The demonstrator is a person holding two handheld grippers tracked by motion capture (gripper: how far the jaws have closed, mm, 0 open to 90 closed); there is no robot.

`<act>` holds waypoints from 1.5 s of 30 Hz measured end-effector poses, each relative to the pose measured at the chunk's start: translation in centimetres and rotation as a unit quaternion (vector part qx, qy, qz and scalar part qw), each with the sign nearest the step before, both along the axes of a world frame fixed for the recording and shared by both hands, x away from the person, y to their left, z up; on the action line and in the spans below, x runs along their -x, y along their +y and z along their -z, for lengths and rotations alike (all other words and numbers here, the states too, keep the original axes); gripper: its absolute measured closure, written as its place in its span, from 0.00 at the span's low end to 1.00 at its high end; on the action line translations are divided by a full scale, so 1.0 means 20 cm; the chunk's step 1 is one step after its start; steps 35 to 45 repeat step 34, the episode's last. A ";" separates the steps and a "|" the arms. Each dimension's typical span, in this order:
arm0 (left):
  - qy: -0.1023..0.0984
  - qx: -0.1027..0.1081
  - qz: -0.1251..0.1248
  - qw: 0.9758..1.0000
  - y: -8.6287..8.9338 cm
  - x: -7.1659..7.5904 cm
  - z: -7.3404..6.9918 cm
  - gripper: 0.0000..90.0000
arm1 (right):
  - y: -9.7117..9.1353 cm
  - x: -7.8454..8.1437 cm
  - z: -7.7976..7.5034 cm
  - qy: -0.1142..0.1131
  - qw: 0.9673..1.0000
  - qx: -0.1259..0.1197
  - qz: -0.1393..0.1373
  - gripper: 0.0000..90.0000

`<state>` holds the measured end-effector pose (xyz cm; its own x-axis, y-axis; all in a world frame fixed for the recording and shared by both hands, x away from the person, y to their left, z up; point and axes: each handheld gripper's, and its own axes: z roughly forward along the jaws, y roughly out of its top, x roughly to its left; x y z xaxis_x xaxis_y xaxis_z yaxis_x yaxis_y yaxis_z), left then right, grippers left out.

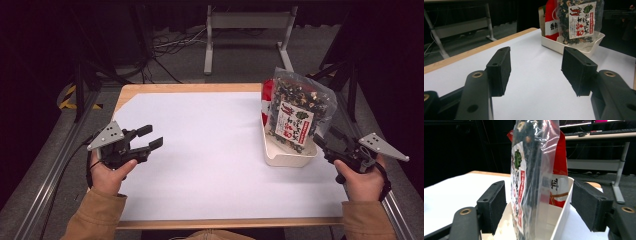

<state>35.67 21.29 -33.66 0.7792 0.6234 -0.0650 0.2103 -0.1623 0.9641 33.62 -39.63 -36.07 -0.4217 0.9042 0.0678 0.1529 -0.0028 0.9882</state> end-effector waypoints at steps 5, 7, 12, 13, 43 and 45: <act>-0.004 -0.003 0.003 1.000 0.00 0.03 -0.01 0.44 | 0.02 0.08 -0.05 -0.002 1.000 0.027 -0.002 0.31; -0.004 -0.007 0.004 1.000 0.01 0.06 -0.01 0.44 | 0.04 0.11 -0.06 0.000 0.999 0.039 -0.007 0.30; -0.002 -0.015 0.007 1.000 0.02 0.09 0.01 0.43 | 0.08 0.15 -0.08 -0.002 0.998 0.048 -0.027 0.30; 0.001 -0.017 0.009 1.000 0.02 0.10 0.03 0.43 | 0.09 0.15 -0.09 -0.001 0.998 0.051 -0.035 0.29; 0.033 -0.022 0.020 0.999 0.09 0.18 0.24 0.36 | 0.39 0.17 0.07 0.051 0.984 0.074 -0.157 0.26; 0.033 -0.022 0.020 0.999 0.09 0.18 0.24 0.36 | 0.39 0.17 0.07 0.051 0.984 0.074 -0.157 0.26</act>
